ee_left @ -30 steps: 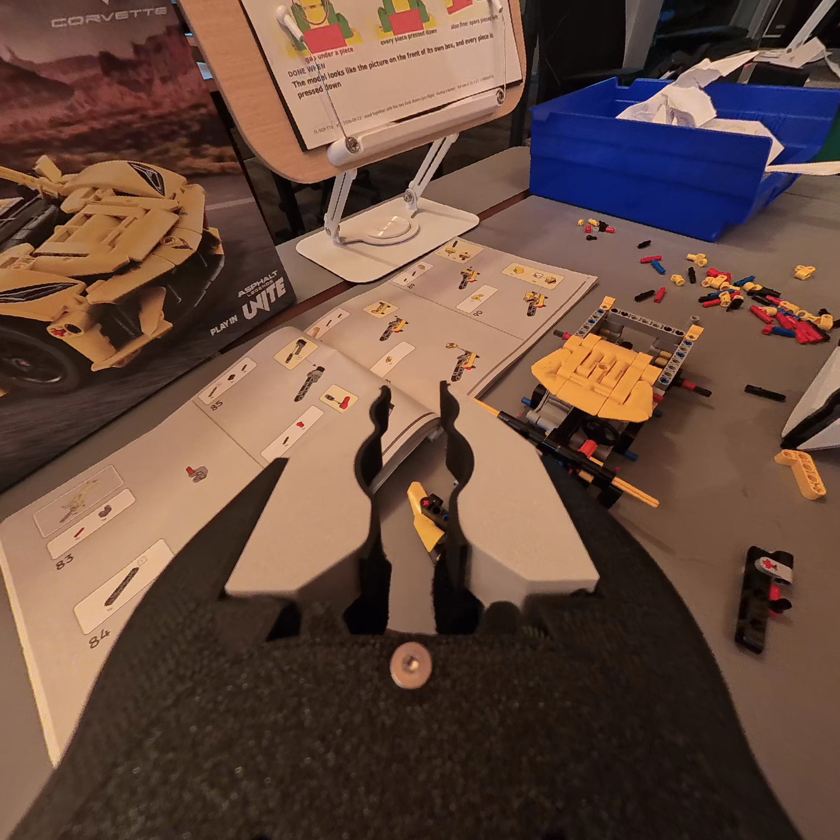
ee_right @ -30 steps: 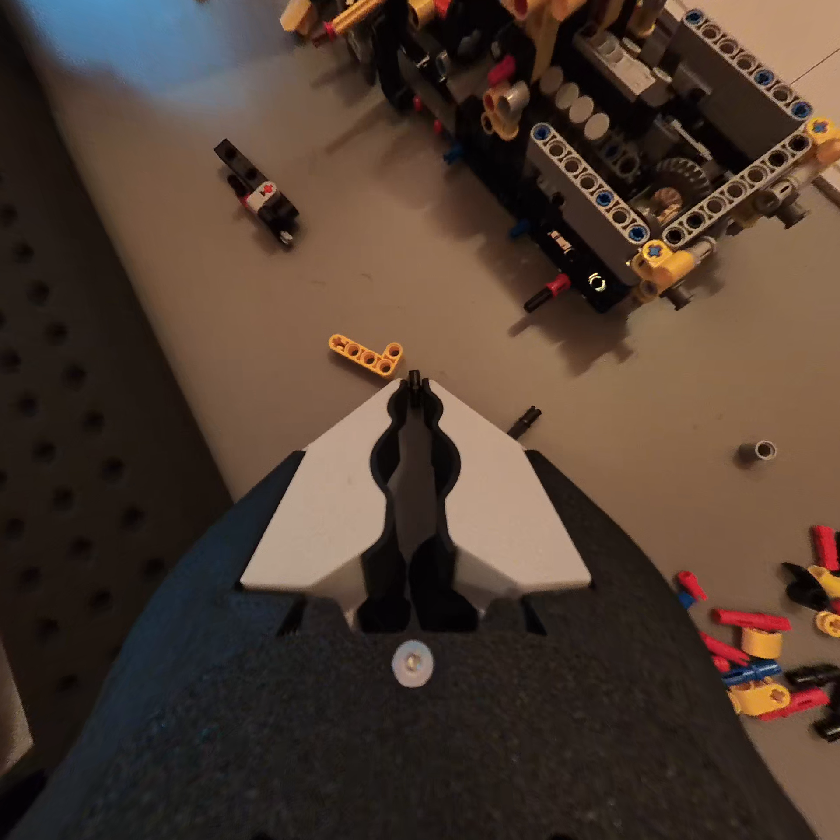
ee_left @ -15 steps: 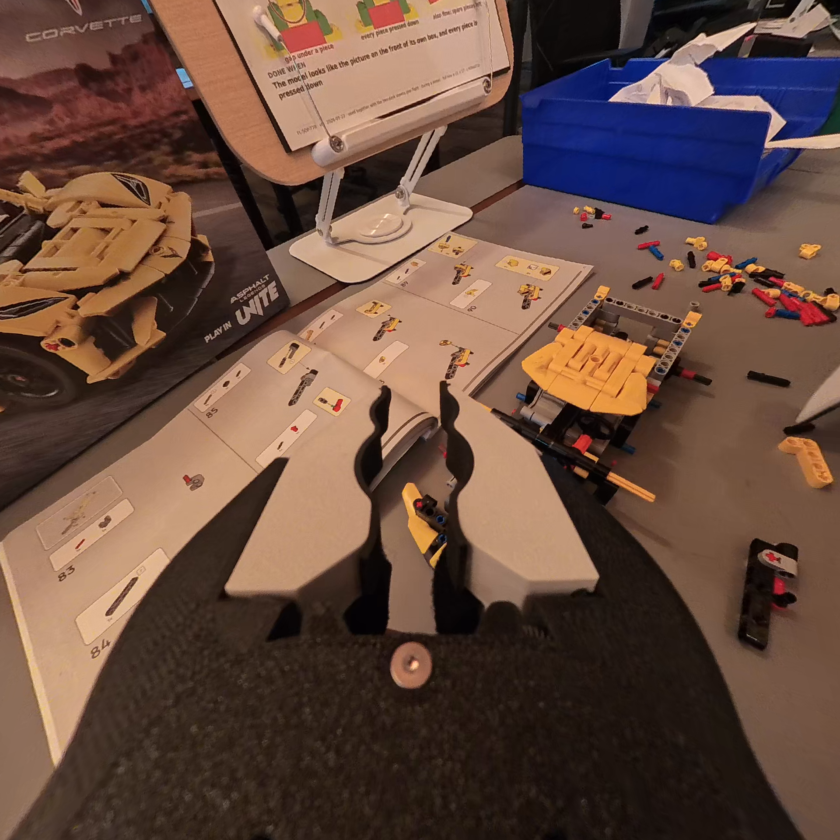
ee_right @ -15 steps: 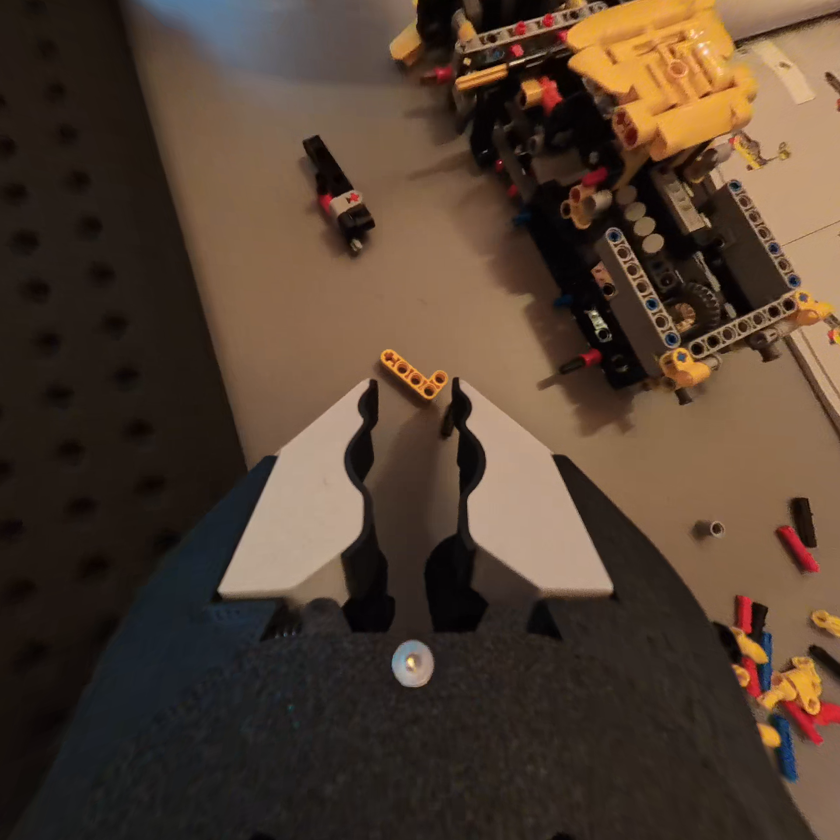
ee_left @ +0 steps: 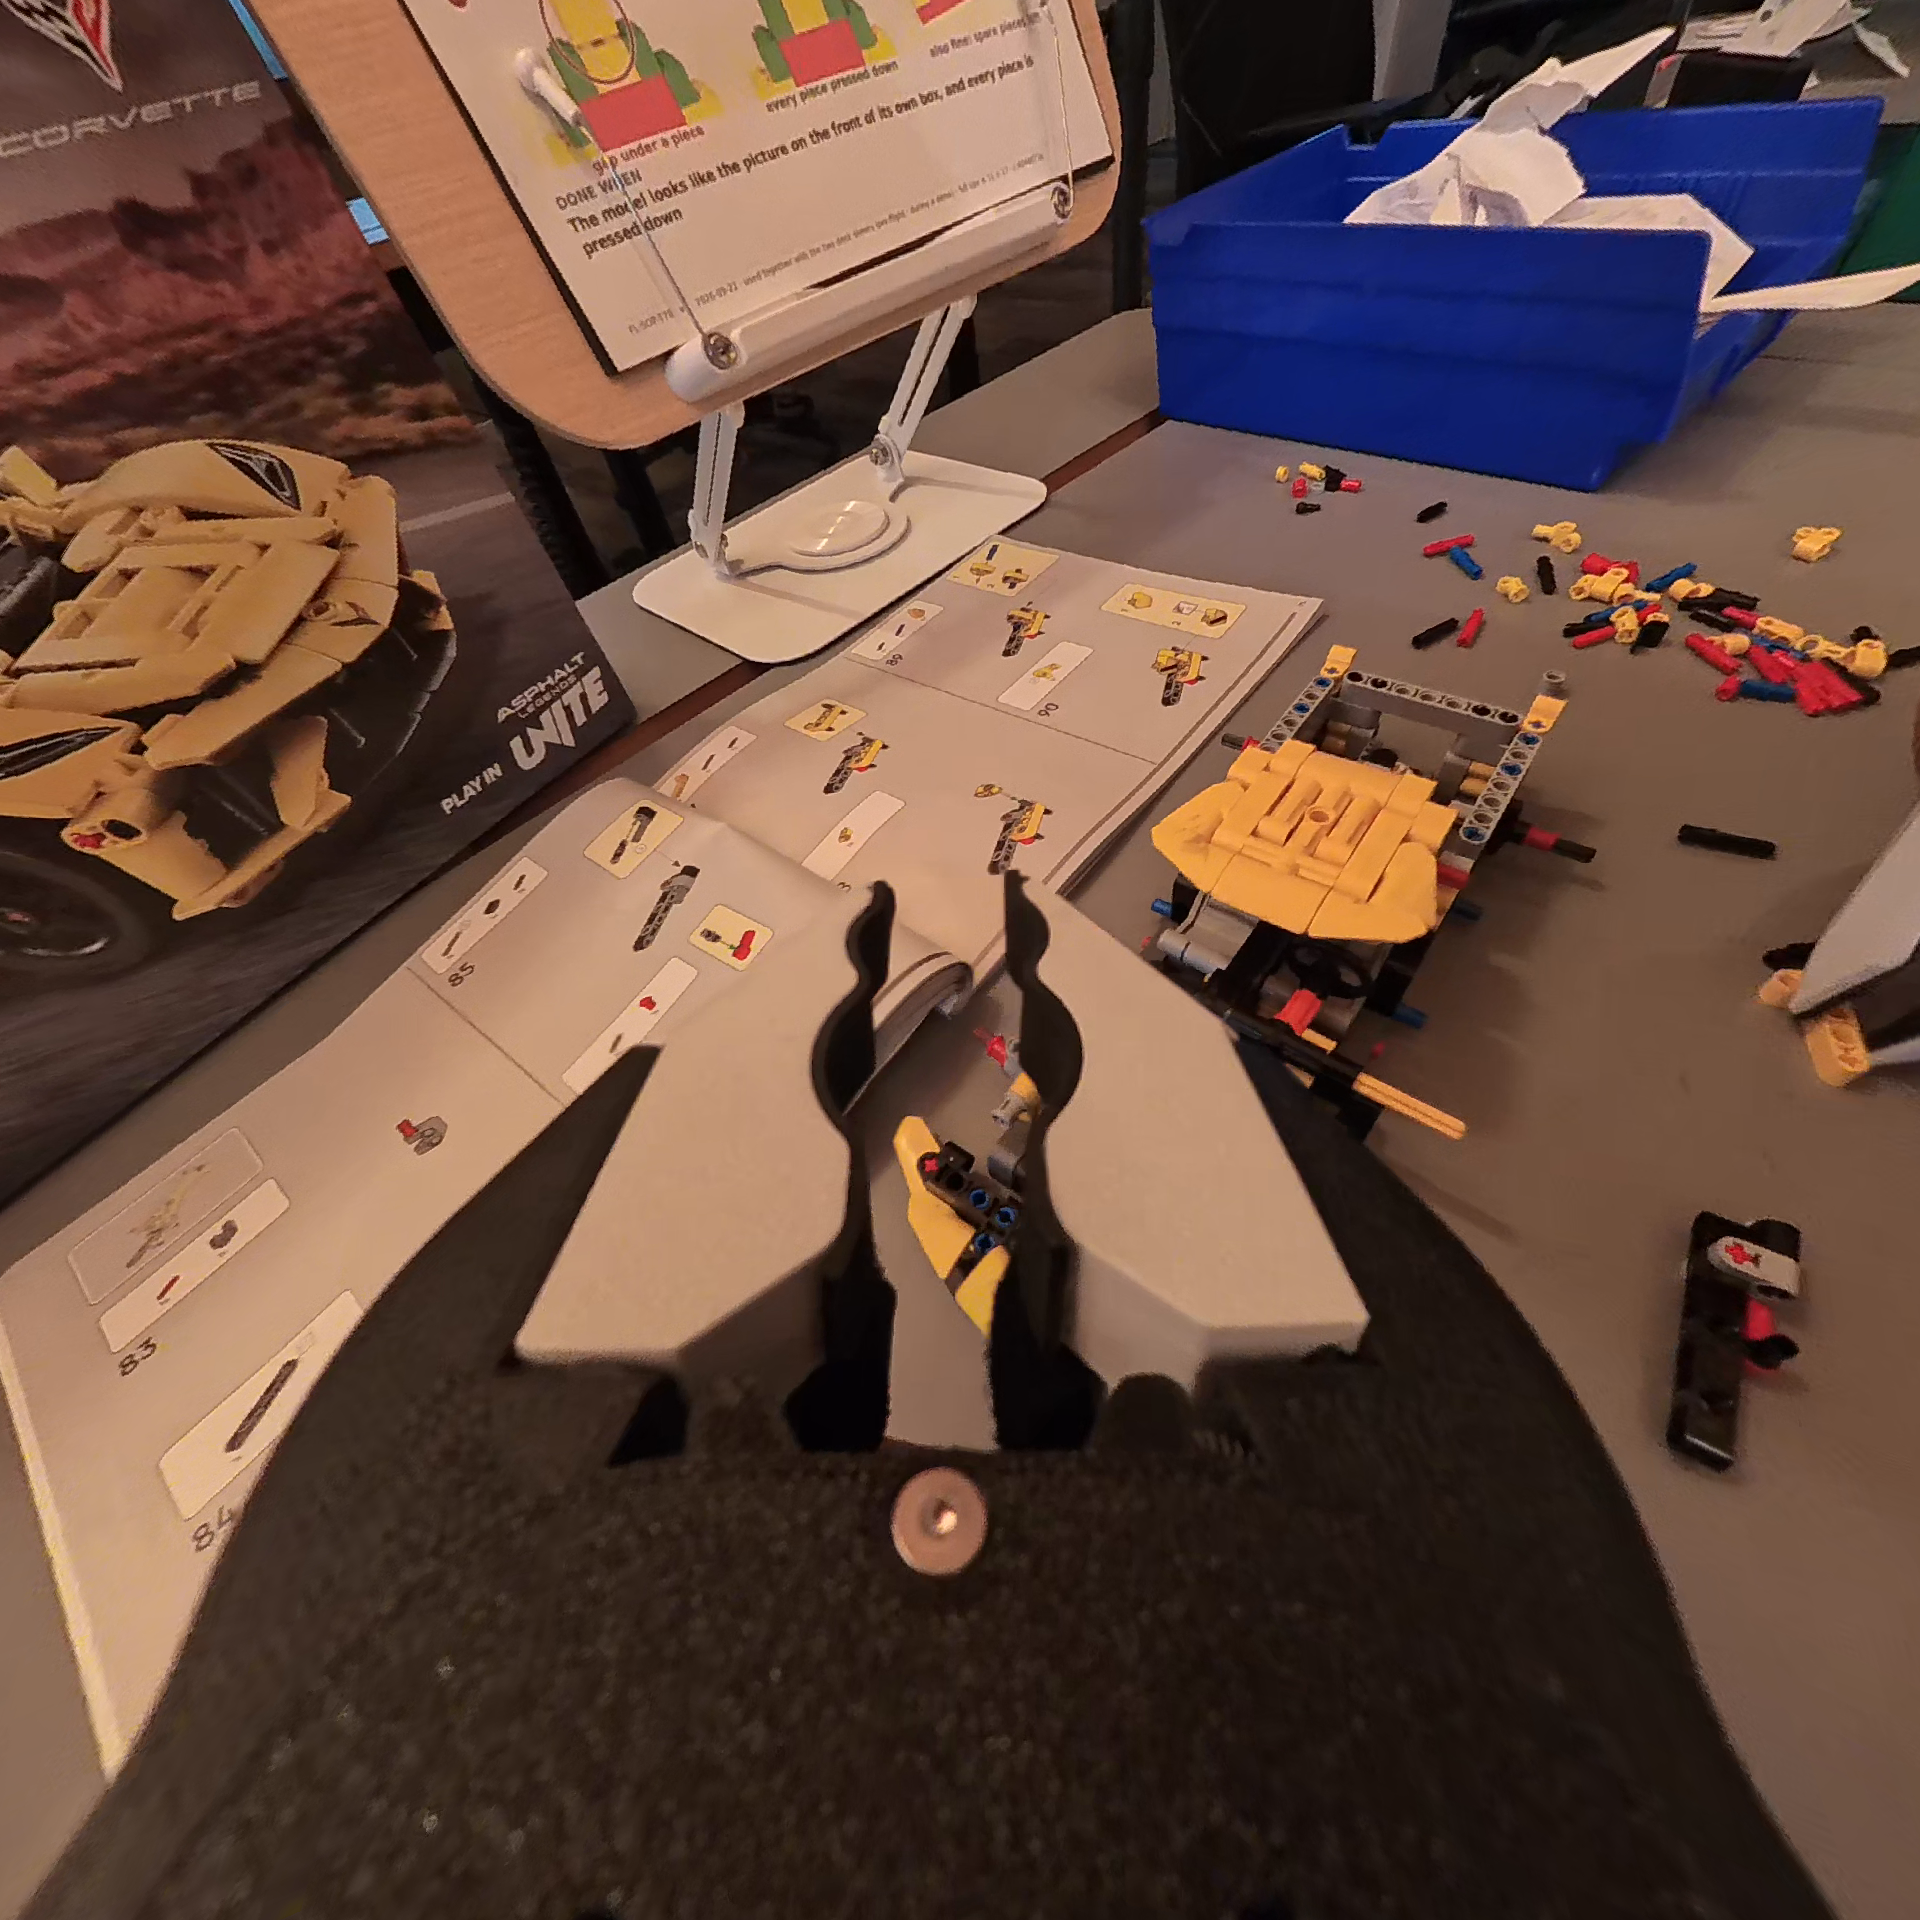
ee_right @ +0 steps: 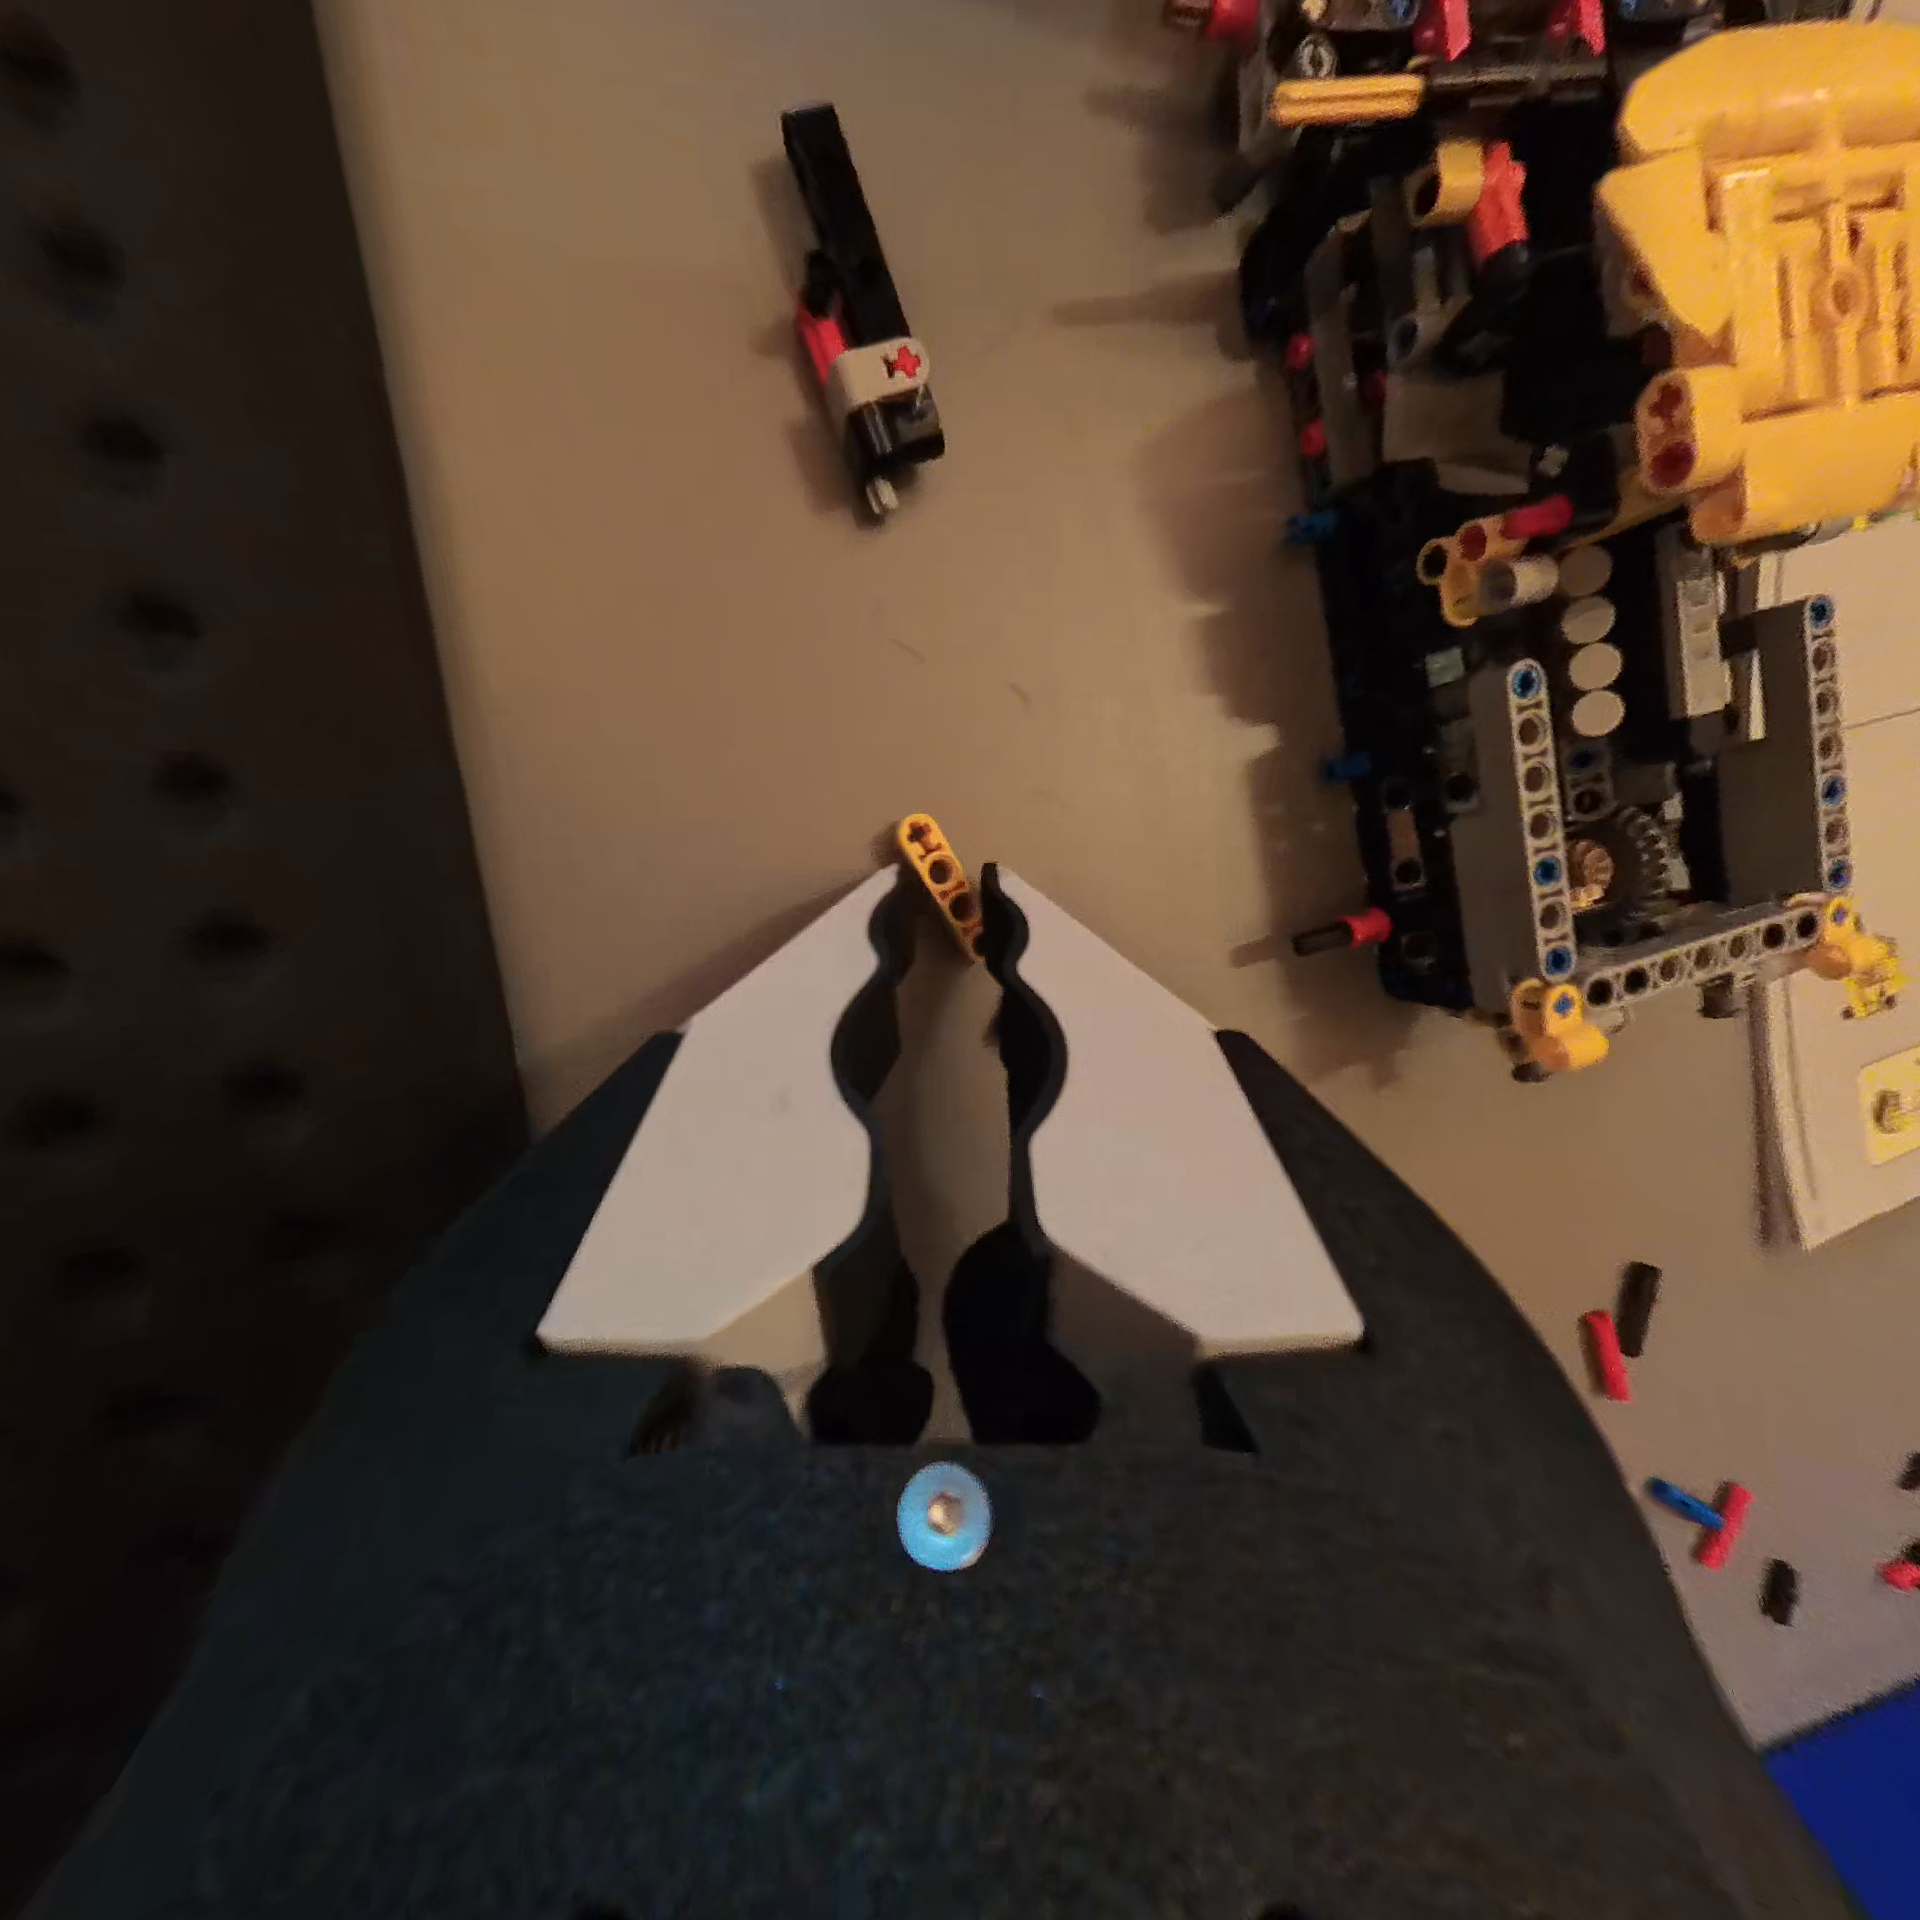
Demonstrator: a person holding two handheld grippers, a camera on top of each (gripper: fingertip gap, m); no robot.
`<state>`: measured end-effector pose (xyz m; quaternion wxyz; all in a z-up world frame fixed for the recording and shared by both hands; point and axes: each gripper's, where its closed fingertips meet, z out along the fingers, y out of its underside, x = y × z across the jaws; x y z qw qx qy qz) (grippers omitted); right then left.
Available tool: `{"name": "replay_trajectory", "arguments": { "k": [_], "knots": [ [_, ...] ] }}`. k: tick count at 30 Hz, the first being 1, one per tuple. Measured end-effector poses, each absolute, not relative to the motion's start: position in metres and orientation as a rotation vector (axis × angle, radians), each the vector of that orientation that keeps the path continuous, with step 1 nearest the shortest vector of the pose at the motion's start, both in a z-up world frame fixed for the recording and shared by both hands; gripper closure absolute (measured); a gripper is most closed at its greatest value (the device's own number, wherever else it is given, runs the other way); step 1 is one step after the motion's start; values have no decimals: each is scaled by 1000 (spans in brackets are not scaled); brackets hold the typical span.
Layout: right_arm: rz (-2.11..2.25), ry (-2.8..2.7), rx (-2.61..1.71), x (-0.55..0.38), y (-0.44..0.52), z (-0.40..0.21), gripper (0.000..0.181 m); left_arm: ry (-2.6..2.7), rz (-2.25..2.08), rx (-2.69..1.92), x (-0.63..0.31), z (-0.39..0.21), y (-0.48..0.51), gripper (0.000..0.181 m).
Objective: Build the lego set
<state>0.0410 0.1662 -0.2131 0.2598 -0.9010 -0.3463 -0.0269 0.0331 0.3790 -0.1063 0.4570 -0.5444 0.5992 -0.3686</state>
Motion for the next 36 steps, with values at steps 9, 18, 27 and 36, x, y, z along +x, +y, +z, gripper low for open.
{"name": "replay_trajectory", "arguments": {
  "k": [9, 18, 27, 36],
  "knots": [
    [280, -490, -1977, 33, 238, -110, 174, 1560, -1338, -1231, 30, -87, 328, 160],
    [1370, 11, -1045, 39, 275, -7, 175, 1493, -1838, -1062, 14, -42, 277, 159],
    [1299, -82, -1165, 11, 284, -24, 176, 1466, -1823, -1099, 22, -43, 264, 151],
    [1202, -130, -1266, 9, 280, -36, 175, 1496, -1858, -1079, 16, -41, 267, 166]
  ]
}}
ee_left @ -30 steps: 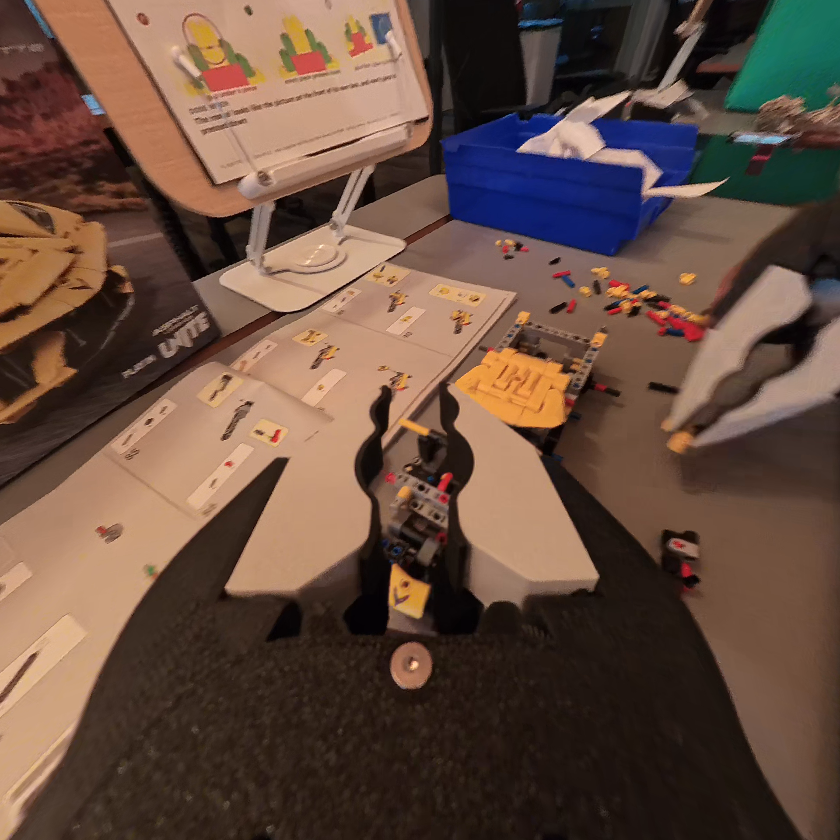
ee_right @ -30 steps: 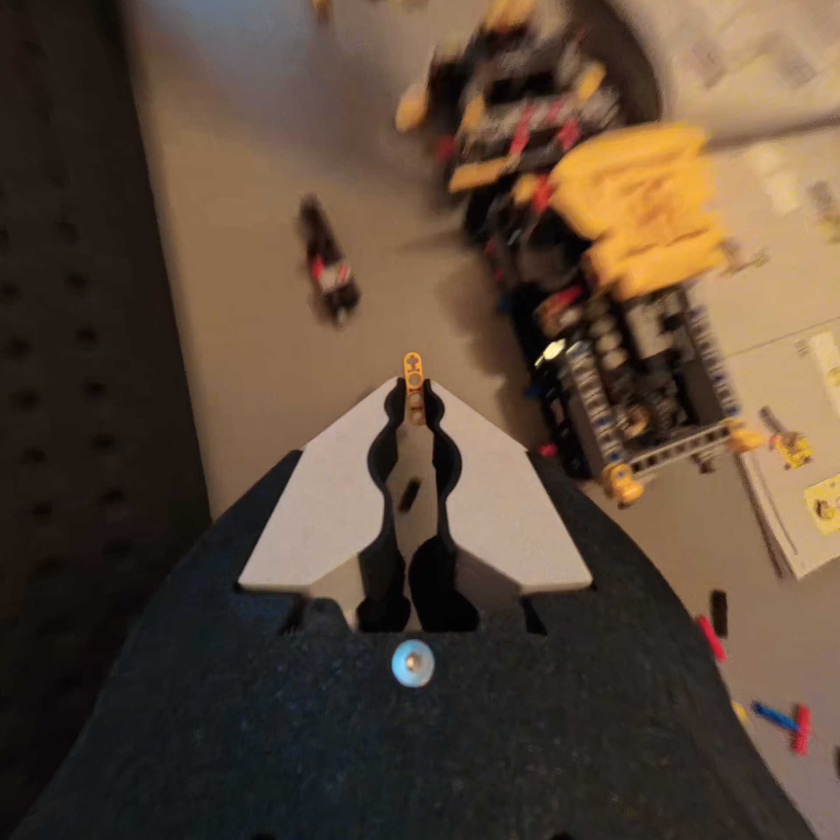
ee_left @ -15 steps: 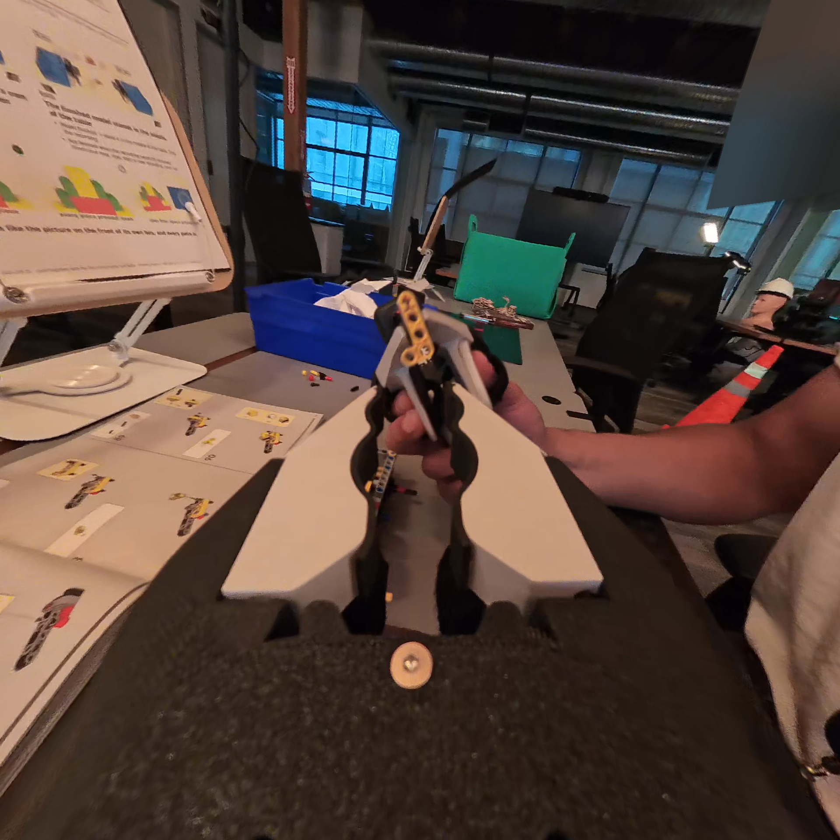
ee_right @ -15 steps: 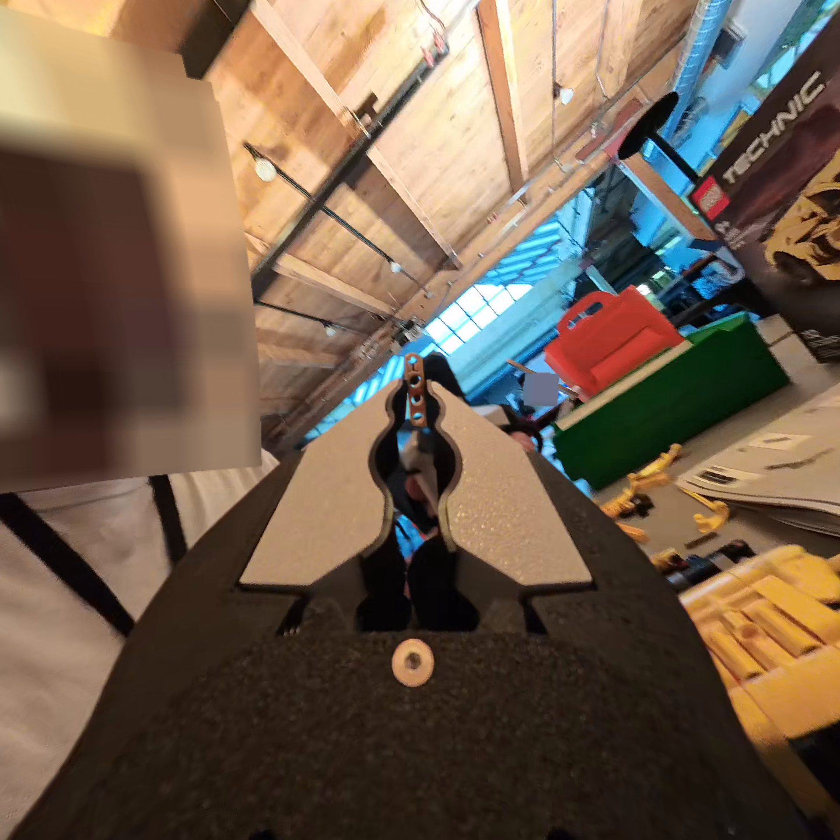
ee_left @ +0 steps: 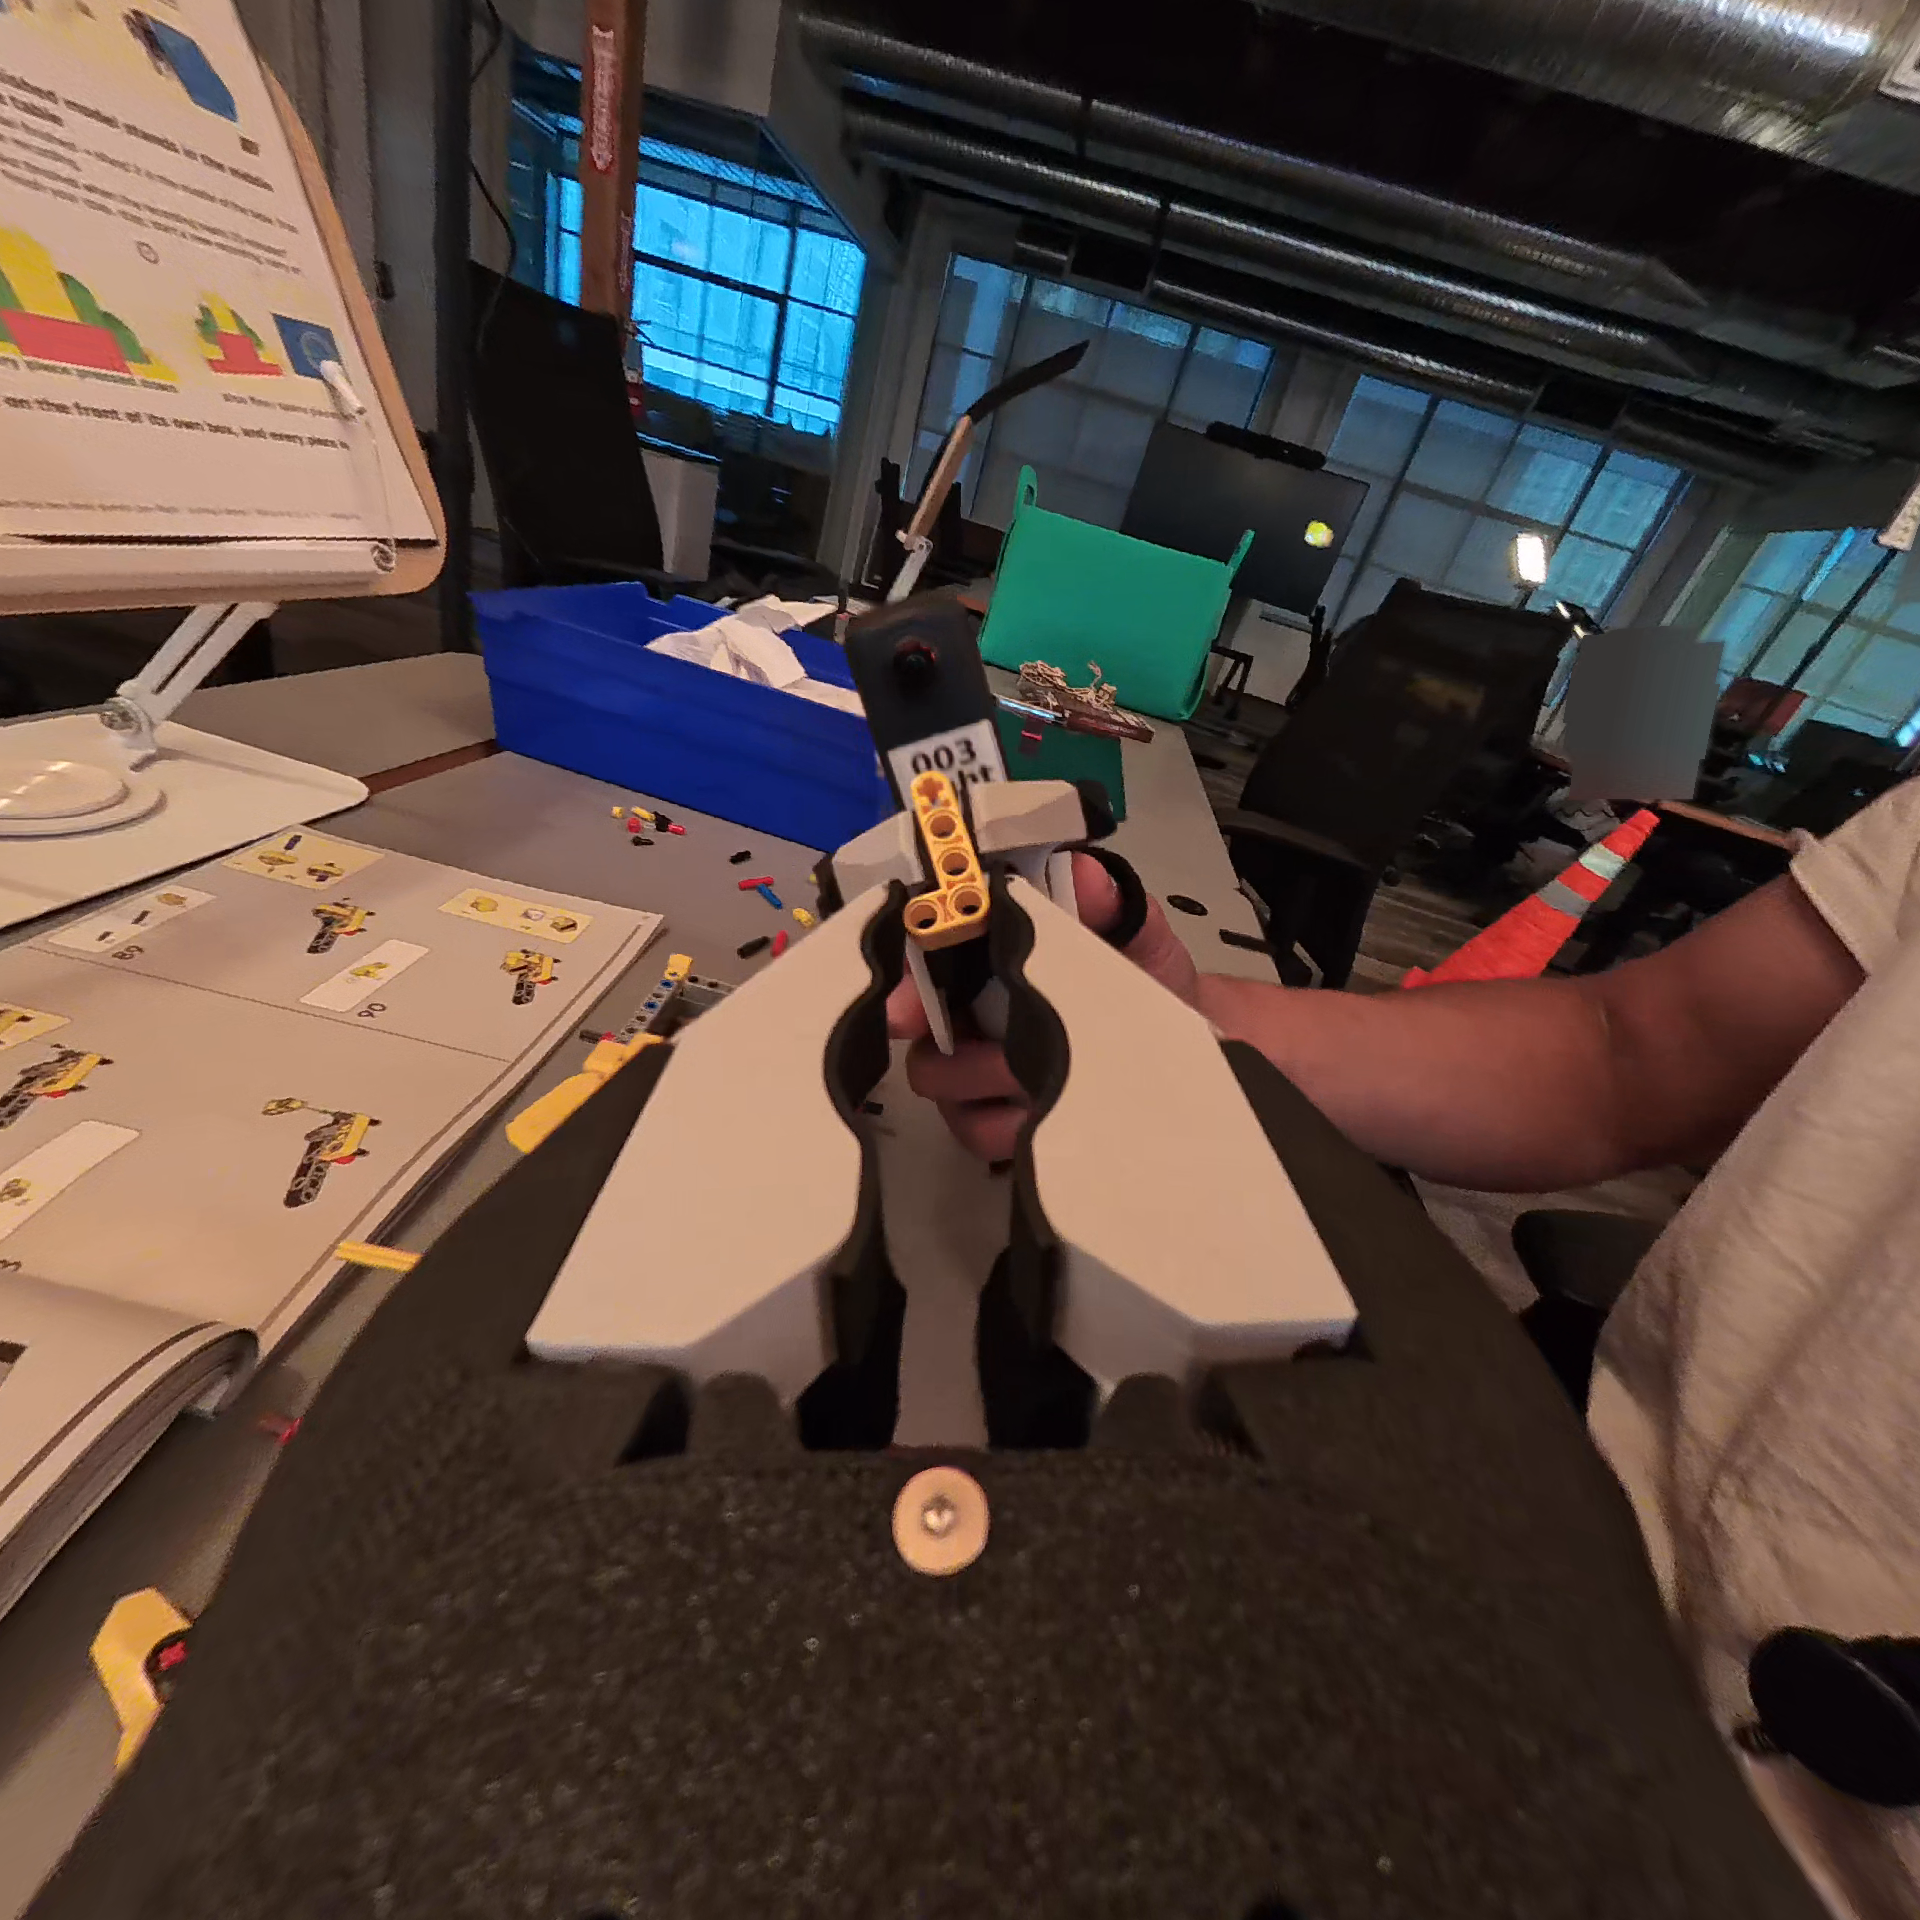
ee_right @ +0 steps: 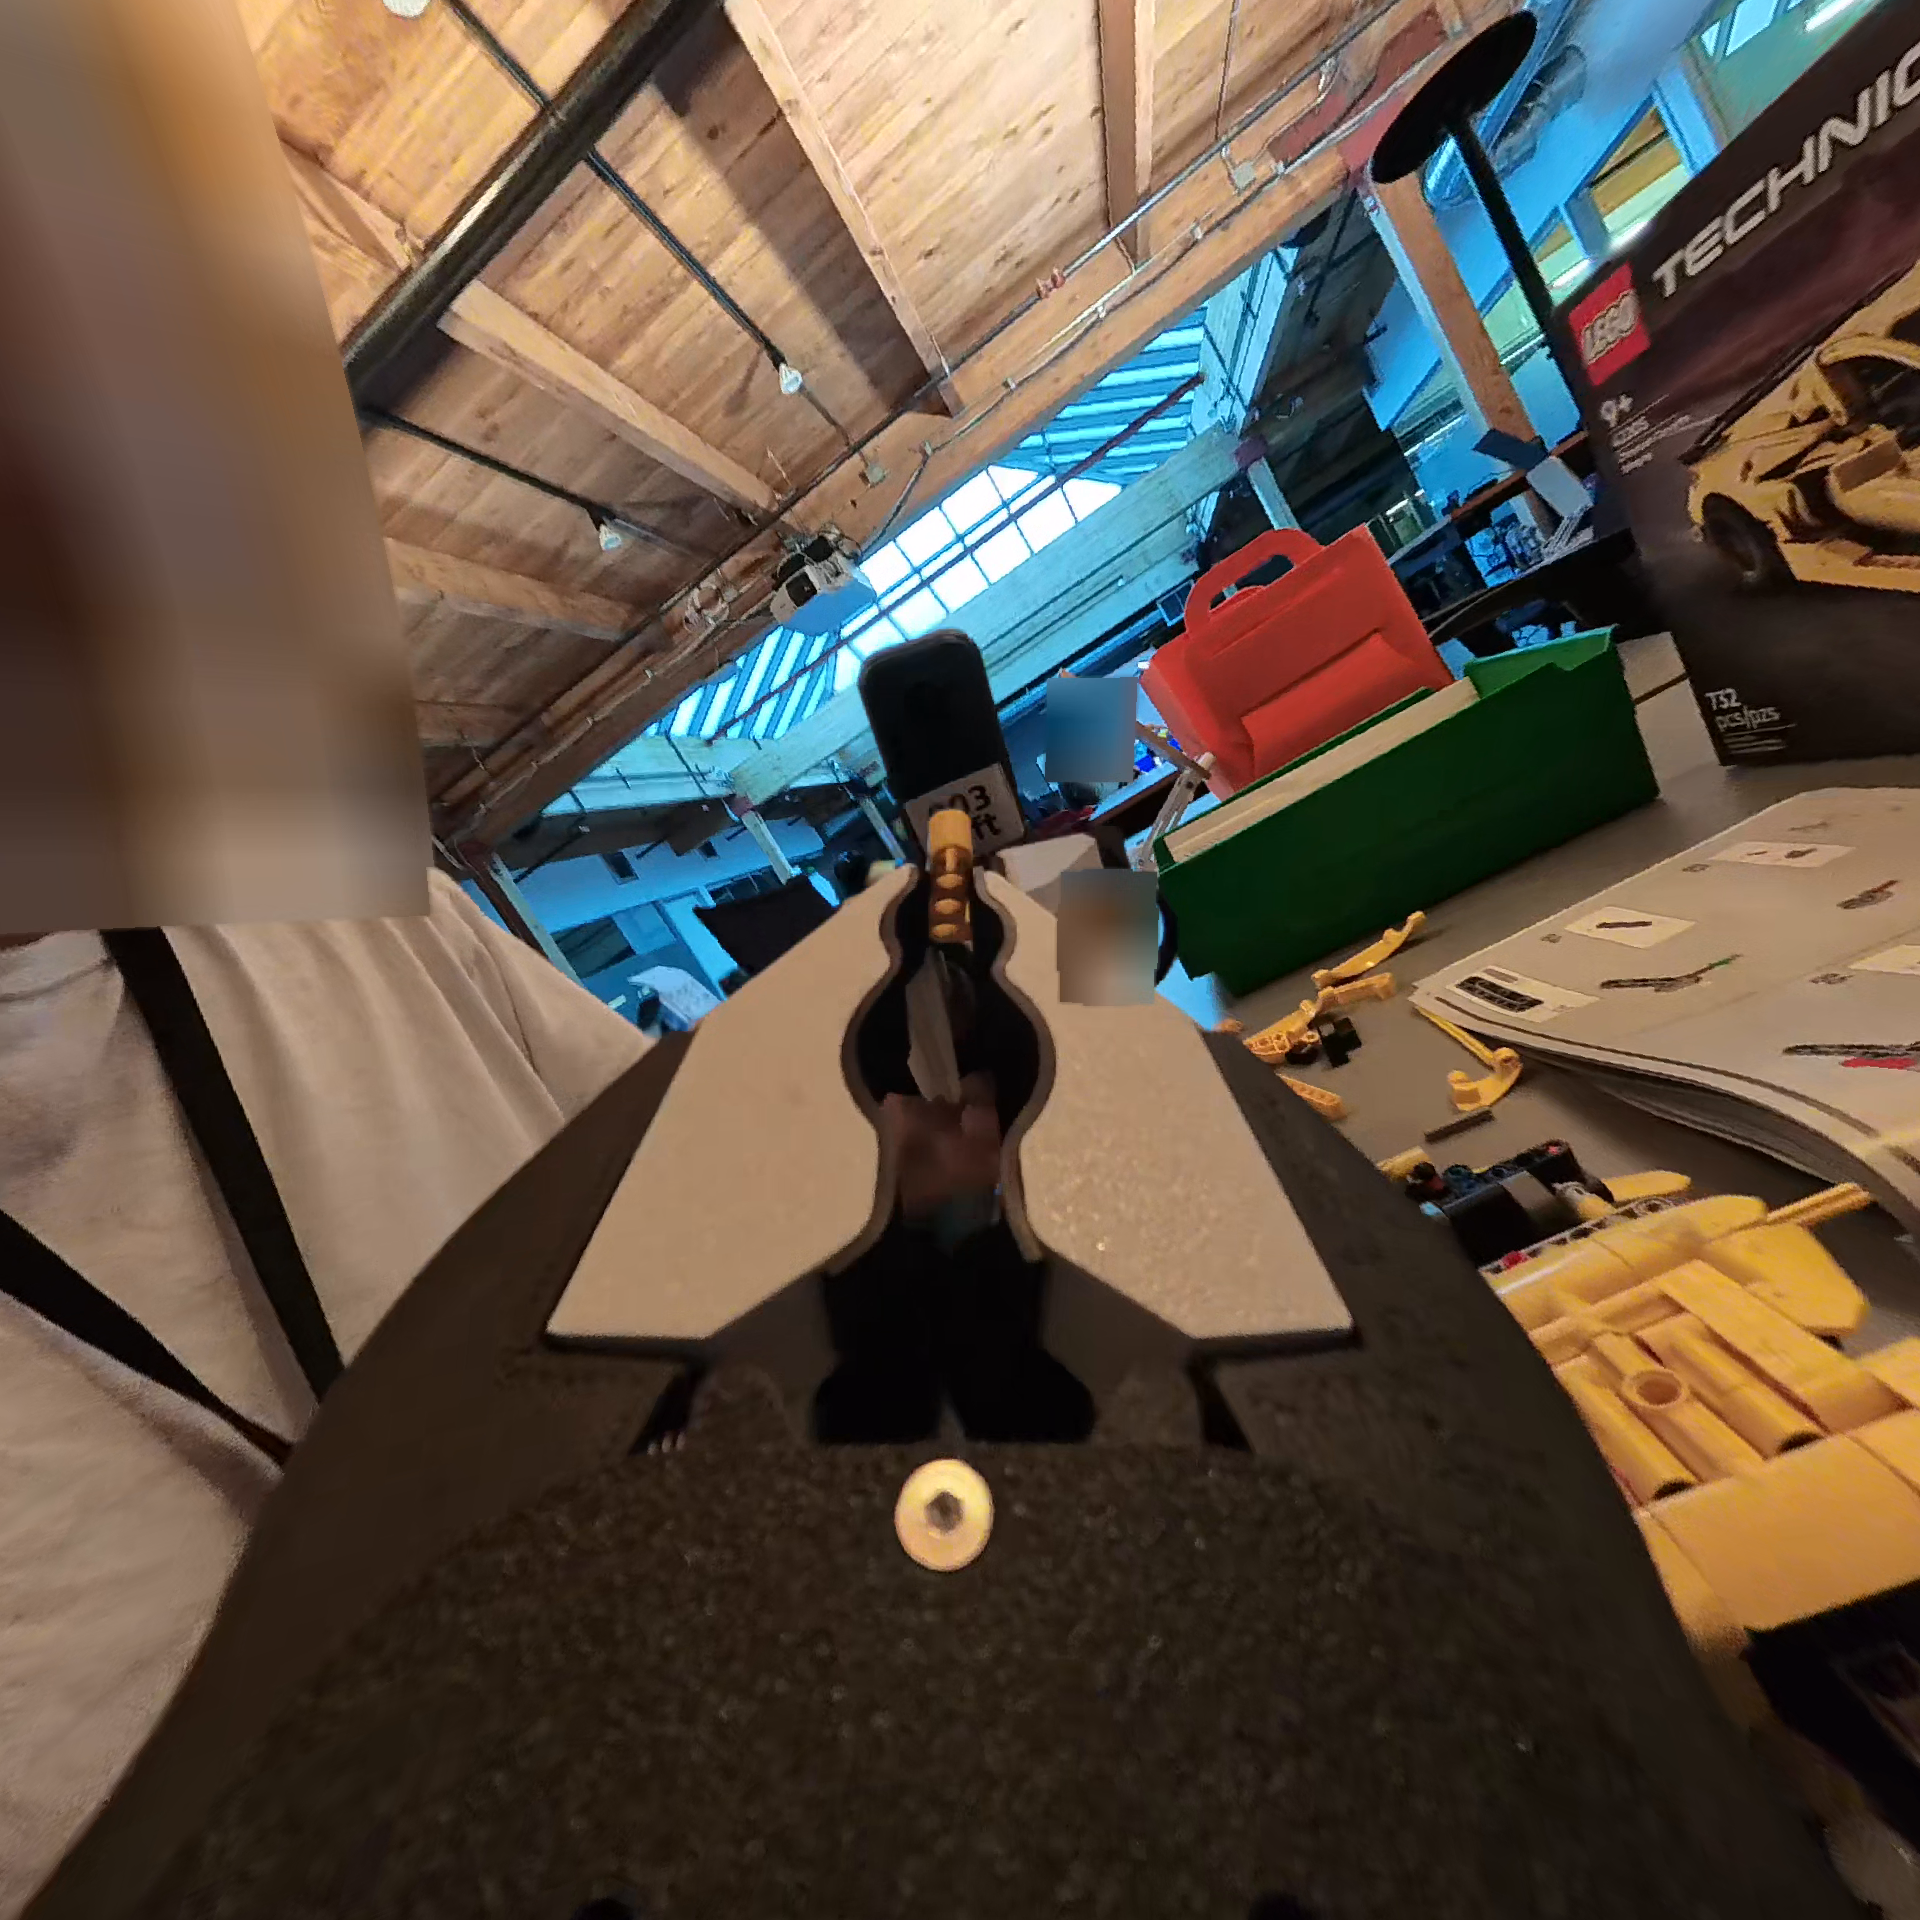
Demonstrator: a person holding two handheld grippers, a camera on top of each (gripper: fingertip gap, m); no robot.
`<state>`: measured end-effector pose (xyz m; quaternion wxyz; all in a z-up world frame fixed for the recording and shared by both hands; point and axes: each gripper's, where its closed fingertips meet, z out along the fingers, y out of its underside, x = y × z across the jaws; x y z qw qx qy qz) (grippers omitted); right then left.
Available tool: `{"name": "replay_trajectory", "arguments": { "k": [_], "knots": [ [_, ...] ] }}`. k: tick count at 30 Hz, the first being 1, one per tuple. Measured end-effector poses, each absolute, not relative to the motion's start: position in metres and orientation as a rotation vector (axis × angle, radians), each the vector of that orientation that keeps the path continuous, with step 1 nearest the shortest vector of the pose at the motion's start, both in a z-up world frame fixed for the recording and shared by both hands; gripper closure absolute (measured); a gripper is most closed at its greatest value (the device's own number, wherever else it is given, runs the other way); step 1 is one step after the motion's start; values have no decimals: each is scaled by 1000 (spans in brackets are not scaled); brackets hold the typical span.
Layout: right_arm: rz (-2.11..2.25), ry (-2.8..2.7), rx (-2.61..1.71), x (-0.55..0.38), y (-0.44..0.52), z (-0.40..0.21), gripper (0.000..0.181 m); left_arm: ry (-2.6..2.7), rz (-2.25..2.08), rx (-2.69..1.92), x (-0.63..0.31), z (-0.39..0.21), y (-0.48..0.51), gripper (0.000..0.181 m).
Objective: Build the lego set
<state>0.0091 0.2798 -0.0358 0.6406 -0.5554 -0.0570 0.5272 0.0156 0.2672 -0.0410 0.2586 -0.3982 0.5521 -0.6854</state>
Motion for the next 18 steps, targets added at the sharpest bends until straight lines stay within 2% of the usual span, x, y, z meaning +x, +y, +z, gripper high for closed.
{"name": "replay_trajectory", "arguments": {
  "k": [10, 18],
  "knots": [
    [983, -297, -1460, 13, 260, -50, 170, 1740, -1763, -1004, 8, -60, 247, 166],
    [1010, -329, -1485, 11, 256, -52, 175, 1751, -1791, -1008, 7, -61, 245, 166]
  ]
}}
